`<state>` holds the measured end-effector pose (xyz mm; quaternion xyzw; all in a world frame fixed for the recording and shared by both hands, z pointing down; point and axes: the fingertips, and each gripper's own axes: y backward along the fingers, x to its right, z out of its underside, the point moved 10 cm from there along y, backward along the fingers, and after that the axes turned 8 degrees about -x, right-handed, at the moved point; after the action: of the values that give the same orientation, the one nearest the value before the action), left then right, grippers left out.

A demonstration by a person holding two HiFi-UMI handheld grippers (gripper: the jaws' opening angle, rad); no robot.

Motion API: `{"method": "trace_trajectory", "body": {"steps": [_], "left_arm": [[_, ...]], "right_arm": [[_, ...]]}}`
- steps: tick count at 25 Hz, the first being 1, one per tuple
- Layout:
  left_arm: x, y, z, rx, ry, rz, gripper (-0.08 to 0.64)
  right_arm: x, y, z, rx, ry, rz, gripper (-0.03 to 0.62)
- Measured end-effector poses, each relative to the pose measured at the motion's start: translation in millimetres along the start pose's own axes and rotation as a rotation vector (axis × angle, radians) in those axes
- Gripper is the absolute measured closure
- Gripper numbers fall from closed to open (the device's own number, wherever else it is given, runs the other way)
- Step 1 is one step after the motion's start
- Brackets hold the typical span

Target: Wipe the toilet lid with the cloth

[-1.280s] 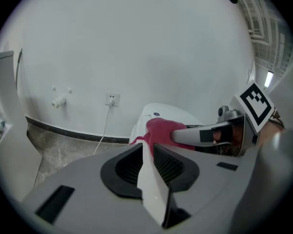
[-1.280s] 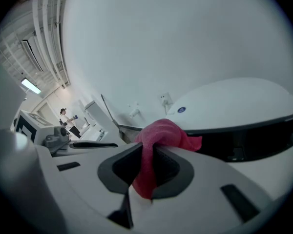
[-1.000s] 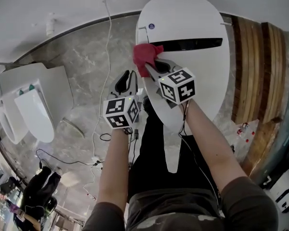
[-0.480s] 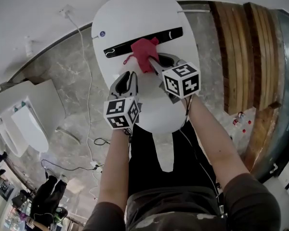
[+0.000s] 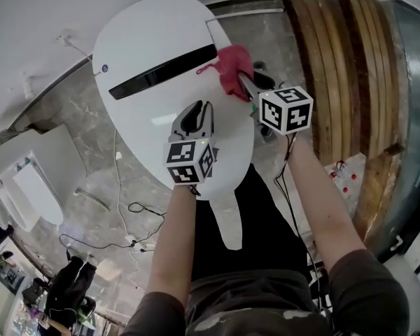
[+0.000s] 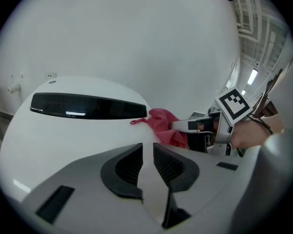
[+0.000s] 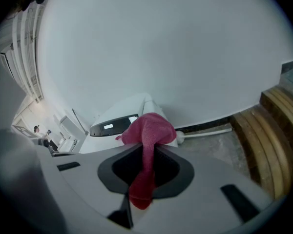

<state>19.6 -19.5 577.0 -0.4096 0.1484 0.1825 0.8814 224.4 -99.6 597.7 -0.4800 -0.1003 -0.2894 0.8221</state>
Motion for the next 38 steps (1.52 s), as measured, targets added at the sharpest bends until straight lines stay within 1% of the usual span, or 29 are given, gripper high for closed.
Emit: {"method": "trace_trajectory", "body": {"steps": [3, 5, 7, 11, 15, 18, 21, 23, 27, 30, 33, 38], "left_arm": [[11.9, 1.3, 8.1, -0.012, -0.003, 0.034, 0.483], [8.6, 8.2, 13.8, -0.022, -0.012, 0.037, 0.483], [-3.1, 20.4, 19.4, -0.031, -0.018, 0.031, 0.483], [-45.6, 61.2, 29.2, -0.033, -0.013, -0.001, 0.483], [-97.5, 109.1, 40.2, -0.029, 0.0, -0.042, 0.483], [-138.9, 139.4, 49.1, -0.026, 0.015, -0.085, 0.483], [-168.6, 161.6, 59.9, -0.041, -0.003, -0.121, 0.483], [-179.2, 170.5, 66.7, -0.046, 0.004, -0.131, 0.483], [-183.0, 172.8, 75.5, -0.045, 0.029, -0.145, 0.483], [-169.9, 164.3, 75.9, -0.02, 0.038, -0.143, 0.483], [-140.7, 147.9, 75.2, -0.014, 0.032, -0.123, 0.483], [-77.4, 109.1, 74.9, -0.029, 0.017, -0.076, 0.483]], "right_arm": [[1.2, 8.5, 3.6, -0.012, 0.025, 0.019, 0.543], [-10.3, 10.4, 4.6, -0.007, 0.037, 0.017, 0.543], [-31.4, 10.1, 8.2, -0.002, 0.048, 0.006, 0.543], [-97.0, -5.1, 23.9, -0.018, 0.07, -0.047, 0.543], [-176.0, -38.0, 43.0, -0.055, 0.118, -0.116, 0.543], [-230.2, -65.2, 58.9, -0.084, 0.132, -0.164, 0.543], [-267.7, -88.1, 78.1, -0.135, 0.144, -0.188, 0.543], [-278.0, -97.3, 88.6, -0.17, 0.155, -0.181, 0.543], [-273.9, -96.8, 92.5, -0.177, 0.189, -0.169, 0.543], [-253.6, -87.3, 91.1, -0.175, 0.214, -0.152, 0.543], [-215.3, -65.9, 88.6, -0.154, 0.167, -0.12, 0.543], [-131.7, -18.2, 84.4, -0.108, 0.065, -0.044, 0.543]]}}
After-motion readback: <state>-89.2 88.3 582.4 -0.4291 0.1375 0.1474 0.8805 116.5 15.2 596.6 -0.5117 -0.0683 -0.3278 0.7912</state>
